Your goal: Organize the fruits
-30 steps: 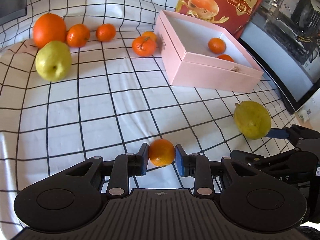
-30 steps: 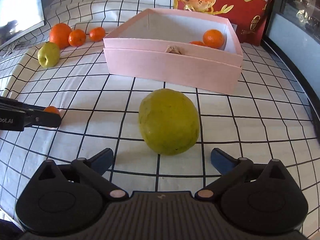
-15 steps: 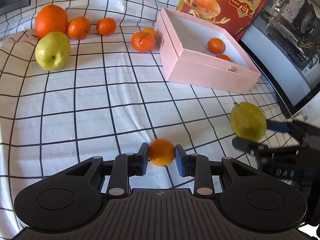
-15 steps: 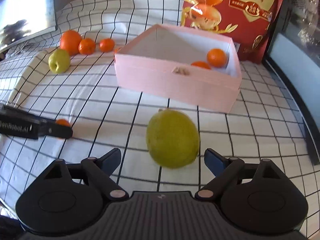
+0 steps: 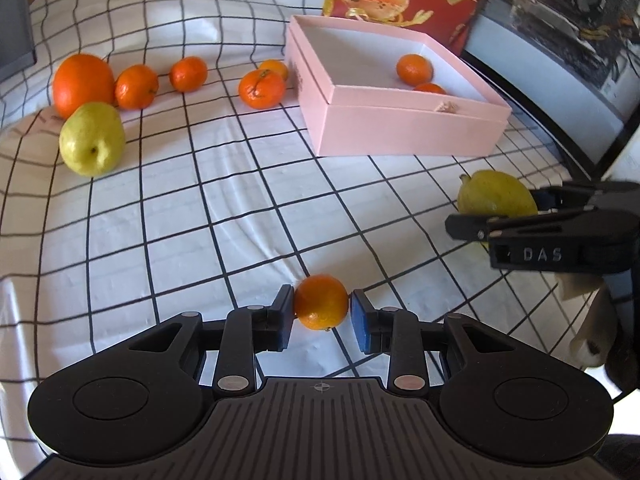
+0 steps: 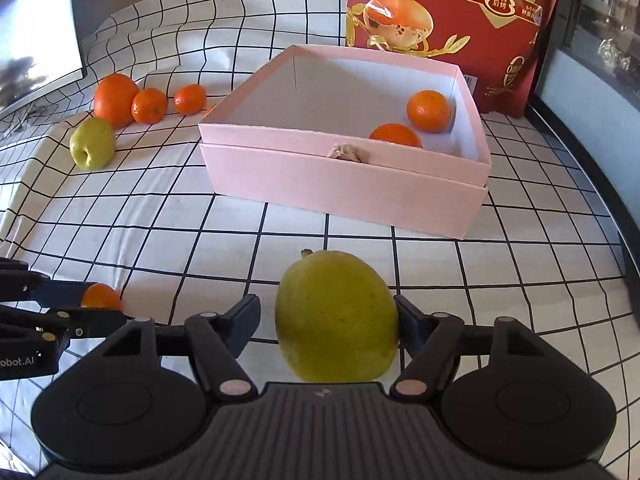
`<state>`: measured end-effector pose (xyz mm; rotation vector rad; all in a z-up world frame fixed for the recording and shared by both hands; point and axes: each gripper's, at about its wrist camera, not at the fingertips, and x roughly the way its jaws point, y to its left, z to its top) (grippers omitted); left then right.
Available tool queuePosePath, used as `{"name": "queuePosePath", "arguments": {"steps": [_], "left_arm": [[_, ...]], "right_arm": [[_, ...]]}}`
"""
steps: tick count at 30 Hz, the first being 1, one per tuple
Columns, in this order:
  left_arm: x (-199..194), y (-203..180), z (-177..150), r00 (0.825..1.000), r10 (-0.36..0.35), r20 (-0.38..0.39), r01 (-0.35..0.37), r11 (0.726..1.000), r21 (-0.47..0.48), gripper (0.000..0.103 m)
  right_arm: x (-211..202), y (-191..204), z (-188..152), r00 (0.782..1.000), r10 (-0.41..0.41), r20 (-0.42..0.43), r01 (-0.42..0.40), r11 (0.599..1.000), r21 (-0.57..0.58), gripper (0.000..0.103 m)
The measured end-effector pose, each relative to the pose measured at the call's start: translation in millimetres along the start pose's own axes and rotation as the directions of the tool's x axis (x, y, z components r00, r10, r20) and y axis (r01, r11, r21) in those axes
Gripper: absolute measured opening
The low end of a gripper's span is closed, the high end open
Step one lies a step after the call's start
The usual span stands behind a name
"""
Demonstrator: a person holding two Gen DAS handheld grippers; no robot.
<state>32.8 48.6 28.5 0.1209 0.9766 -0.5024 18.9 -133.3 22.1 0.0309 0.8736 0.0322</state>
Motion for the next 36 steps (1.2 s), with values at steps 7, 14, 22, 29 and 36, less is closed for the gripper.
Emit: {"name": "queuePosePath", "arguments": {"steps": [7,14,22,29,36], "left_arm": [[1,-12,-5,0.998,0.054,0.022,-0.055,0.996,0.063,0.034],[0,-9,-5,0.998,0.053,0.031,-0.054,0.998,0.03,0.034],[-2,3,-4,0.999,0.015,0.04,-0.013,0.998,-0.063,0.033],[-10,4,17,0.996,-0.029,0.084,0.037,0.994,-0.102,0.032],[-38,-13,116,0.952,-0.069,0.299,0.078,0.997,-0.019,0.032]], "right_arm": [[-5,-6,-1,1.0,0.009,0.0,-0.009,1.0,0.007,0.059],[-15,-12,-9,0.999,0.034,0.005,-0.034,0.998,0.043,0.059],[-20,-11,-12,0.999,0.037,0.0,-0.037,0.999,0.037,0.059],[-25,-24,-6,0.998,0.058,-0.006,-0.057,0.993,0.102,0.059],[-60,-47,53,0.988,0.065,0.143,-0.081,0.991,0.104,0.059]]}}
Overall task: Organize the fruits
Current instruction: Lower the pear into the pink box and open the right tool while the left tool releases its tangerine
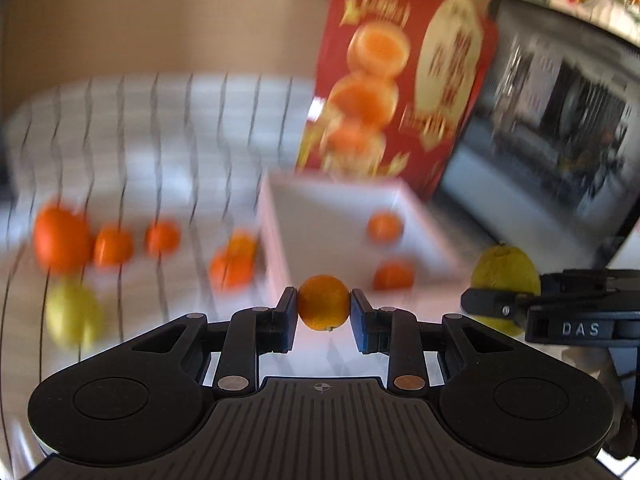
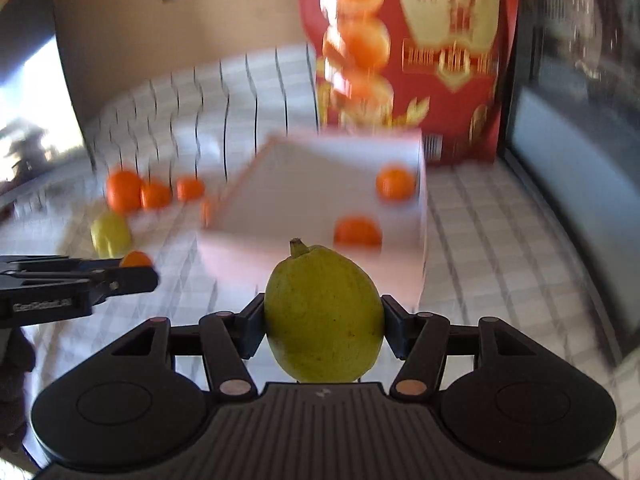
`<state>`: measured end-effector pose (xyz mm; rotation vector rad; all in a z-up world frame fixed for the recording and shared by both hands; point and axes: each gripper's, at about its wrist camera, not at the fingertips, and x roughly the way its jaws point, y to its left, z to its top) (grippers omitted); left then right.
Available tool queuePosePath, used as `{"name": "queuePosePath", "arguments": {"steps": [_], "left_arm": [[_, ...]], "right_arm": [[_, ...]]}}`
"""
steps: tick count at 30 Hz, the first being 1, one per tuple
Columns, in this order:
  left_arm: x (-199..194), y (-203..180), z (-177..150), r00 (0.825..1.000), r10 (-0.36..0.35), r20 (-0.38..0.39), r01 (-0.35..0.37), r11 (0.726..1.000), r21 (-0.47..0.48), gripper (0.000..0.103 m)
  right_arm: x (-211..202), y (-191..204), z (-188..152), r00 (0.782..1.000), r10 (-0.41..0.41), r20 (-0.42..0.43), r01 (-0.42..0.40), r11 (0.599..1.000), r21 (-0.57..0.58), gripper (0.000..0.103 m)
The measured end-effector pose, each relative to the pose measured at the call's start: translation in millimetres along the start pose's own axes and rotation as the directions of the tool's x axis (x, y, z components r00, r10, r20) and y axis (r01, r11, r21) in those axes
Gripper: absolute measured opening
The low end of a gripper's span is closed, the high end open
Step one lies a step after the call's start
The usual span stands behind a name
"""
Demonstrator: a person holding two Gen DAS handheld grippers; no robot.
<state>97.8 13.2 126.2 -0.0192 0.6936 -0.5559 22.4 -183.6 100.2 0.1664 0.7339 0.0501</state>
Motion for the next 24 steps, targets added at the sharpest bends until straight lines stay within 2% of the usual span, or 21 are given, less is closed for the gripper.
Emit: {"name": "queuePosePath", "arguments": {"steps": [2,4,5,8,9,12,19,24], "left_arm": [[13,-9,26,0.999,-0.038,0.018,0.038,0.999,0.01,0.033],[39,-8,45,0.993,-0.111,-0.044,0.11,0.994,-0.027,0.034],[50,-4,48,0.99,-0.132,-0.05,0.128,0.989,-0.072,0.034],[65,11,47,0.996,-0.088,0.005,0.088,0.982,-0.166,0.034],[64,16,44,0.998,-0.069,0.011,0.07,0.98,-0.189,0.034],[51,28,25,0.997,-0.077,0.003,0.075,0.966,-0.249,0.034],[4,37,-46,0.996,-0.068,-0.05,0.05,0.952,-0.301,0.034],[-21,45,-76,0.992,0.003,-0.123,-0.038,0.958,-0.285,0.034]], "right_arm": [[-6,-5,26,0.999,0.011,0.044,-0.011,1.0,0.013,0.059],[-8,-11,51,0.997,0.02,0.077,-0.022,0.999,0.026,0.059],[-7,-14,62,0.996,0.026,0.086,-0.028,0.999,0.029,0.059],[4,-21,90,0.996,0.017,0.092,-0.02,1.0,0.024,0.059],[10,-24,98,0.997,0.012,0.082,-0.014,1.0,0.025,0.059],[33,-31,106,1.0,0.008,0.03,-0.009,1.0,0.027,0.059],[107,-22,109,0.992,0.018,-0.123,-0.013,0.999,0.036,0.059],[163,9,118,0.976,0.034,-0.216,-0.033,0.999,0.007,0.059]]}}
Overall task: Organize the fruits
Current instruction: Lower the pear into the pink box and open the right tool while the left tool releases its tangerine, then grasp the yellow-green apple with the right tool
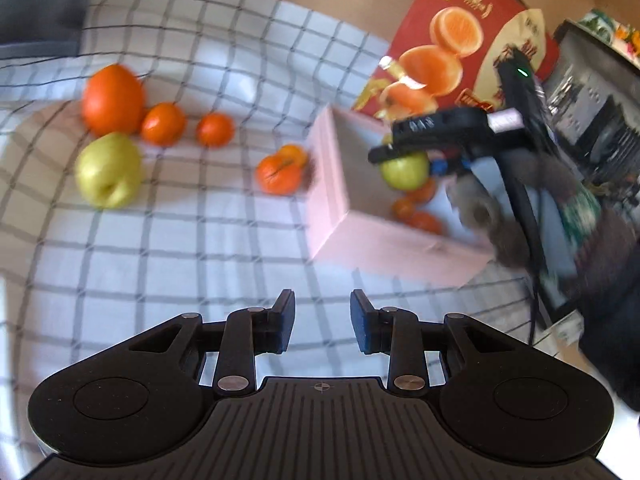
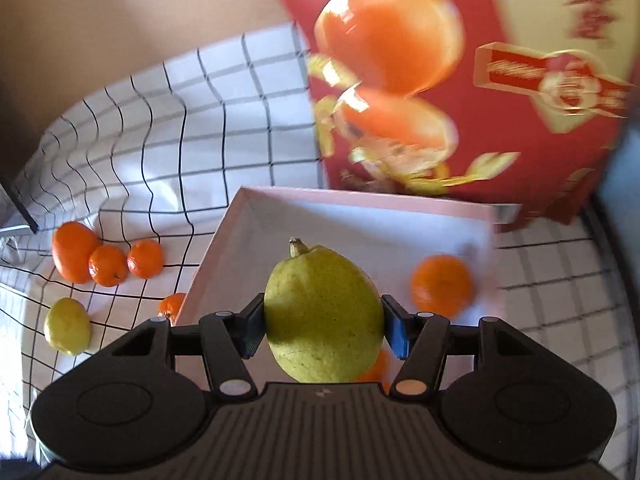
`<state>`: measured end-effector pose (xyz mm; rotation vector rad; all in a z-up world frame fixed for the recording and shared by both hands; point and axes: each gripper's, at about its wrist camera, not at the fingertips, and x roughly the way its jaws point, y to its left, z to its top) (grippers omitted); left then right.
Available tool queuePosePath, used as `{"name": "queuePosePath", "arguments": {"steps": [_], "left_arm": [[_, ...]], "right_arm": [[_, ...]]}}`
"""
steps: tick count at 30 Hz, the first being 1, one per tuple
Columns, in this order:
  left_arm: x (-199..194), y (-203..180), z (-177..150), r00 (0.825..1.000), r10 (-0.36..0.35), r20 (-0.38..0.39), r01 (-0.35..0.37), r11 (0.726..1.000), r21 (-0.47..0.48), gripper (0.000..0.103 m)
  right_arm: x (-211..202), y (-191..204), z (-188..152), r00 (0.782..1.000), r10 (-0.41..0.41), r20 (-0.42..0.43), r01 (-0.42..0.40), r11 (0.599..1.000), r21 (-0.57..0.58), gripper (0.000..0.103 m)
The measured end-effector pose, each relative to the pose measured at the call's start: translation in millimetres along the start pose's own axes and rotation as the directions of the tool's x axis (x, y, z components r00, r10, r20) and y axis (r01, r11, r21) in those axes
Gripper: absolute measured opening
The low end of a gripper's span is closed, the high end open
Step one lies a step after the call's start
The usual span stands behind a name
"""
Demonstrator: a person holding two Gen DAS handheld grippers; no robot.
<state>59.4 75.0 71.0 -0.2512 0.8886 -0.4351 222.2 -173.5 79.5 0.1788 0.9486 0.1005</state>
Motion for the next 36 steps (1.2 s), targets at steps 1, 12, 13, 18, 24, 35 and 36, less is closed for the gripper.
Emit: {"name": "queuePosePath", "arguments": {"steps": [1,12,13,18,24,35,36], "left_arm": [[-4,5,-3,1.0,0.015,-0.004,-0.015,1.0,-0.017,0.034],[-31,46,-34,0.991,0.126,-0.035,-0.13,0.978,-0.165,0.034],[-31,47,-35,0.991,0.127,-0.036,-0.131,0.978,-0.163,0.034],[-30,47,-36,0.989,0.138,-0.043,-0.143,0.978,-0.154,0.034],[-27,48,-34,0.987,0.151,-0.048,-0.157,0.975,-0.158,0.034],[-61,98,-13,0.936,0.341,0.087,-0.309,0.915,-0.257,0.034],[-63,103,-14,0.936,0.342,0.089,-0.308,0.913,-0.268,0.034]], "right_arm": [[10,5,4,1.0,-0.004,-0.015,0.004,1.0,-0.01,0.059],[66,25,17,0.992,-0.082,-0.093,0.078,0.996,-0.05,0.059],[67,26,18,0.992,-0.085,-0.094,0.081,0.996,-0.048,0.059],[57,26,17,0.994,-0.055,-0.091,0.053,0.998,-0.025,0.061],[17,35,4,0.999,-0.05,-0.005,0.049,0.998,-0.048,0.065],[-50,101,-37,0.988,0.053,0.143,-0.024,0.98,-0.198,0.067],[-50,113,-43,0.988,0.069,0.138,-0.035,0.971,-0.236,0.067]]}}
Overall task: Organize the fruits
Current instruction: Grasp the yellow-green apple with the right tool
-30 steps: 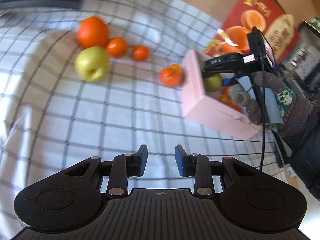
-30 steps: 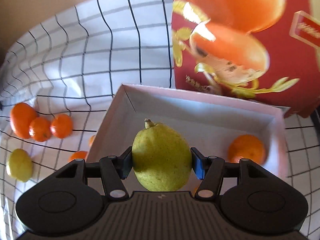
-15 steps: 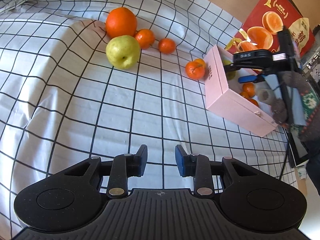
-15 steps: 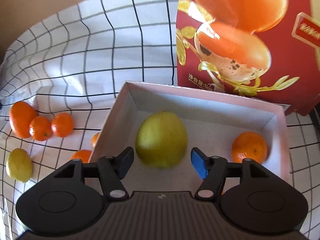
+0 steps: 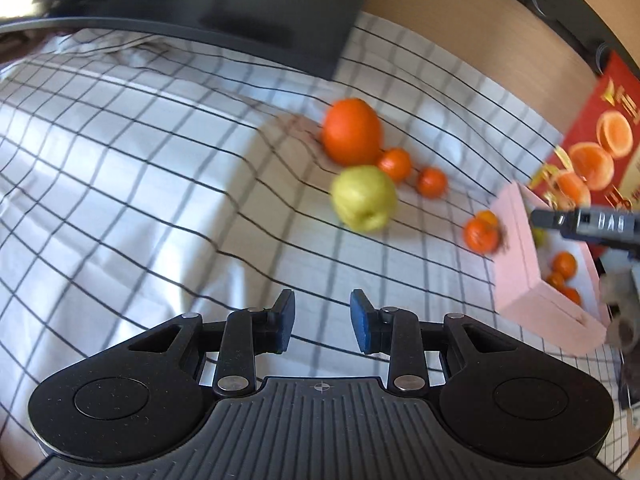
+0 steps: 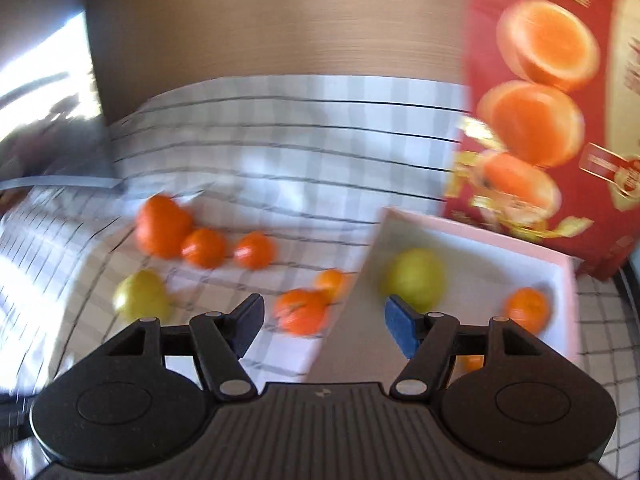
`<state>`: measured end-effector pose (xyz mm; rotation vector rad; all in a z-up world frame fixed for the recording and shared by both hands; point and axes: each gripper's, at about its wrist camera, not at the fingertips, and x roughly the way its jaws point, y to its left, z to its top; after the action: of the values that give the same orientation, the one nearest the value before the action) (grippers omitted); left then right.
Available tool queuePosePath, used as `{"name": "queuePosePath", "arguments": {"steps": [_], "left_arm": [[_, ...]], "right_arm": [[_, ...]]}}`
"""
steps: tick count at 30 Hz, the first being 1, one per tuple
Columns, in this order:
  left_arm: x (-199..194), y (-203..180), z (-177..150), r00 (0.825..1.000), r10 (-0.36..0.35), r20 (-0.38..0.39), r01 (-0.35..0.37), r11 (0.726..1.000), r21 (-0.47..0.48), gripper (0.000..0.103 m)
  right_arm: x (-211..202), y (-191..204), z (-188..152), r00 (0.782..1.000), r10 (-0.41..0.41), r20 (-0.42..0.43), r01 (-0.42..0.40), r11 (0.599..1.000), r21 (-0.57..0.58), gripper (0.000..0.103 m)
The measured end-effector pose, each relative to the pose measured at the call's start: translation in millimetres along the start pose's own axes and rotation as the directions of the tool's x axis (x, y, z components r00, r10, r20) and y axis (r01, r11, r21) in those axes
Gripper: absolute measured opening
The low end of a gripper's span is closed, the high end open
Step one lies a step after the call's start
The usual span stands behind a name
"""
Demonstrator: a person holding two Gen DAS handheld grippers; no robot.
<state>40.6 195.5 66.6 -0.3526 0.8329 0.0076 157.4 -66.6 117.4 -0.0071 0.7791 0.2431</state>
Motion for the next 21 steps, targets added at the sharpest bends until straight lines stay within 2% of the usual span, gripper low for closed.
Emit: {"name": "queuePosePath", "arguments": {"steps": [4,10,15,21], "left_arm": [[-3,19,-1,1.0,-0.013,-0.005,0.013,1.0,-0.025,0.034],[-4,30,-11,0.998,-0.056,-0.03,0.056,0.998,-0.023,0.034],[-9,40,-16,0.998,-0.055,-0.042,0.055,0.998,-0.006,0.034],[-16,59,-16,0.998,-0.049,-0.039,0.049,0.999,-0.011,0.034]], "right_arm": [[13,50,-9,0.999,0.044,-0.026,-0.047,0.989,-0.142,0.068],[41,105,-12,0.989,0.126,-0.072,-0.137,0.974,-0.182,0.068],[78,142,1,0.987,0.143,-0.072,-0.152,0.977,-0.148,0.072],[128,158,4,0.985,0.077,-0.152,-0.089,0.993,-0.072,0.073]]}}
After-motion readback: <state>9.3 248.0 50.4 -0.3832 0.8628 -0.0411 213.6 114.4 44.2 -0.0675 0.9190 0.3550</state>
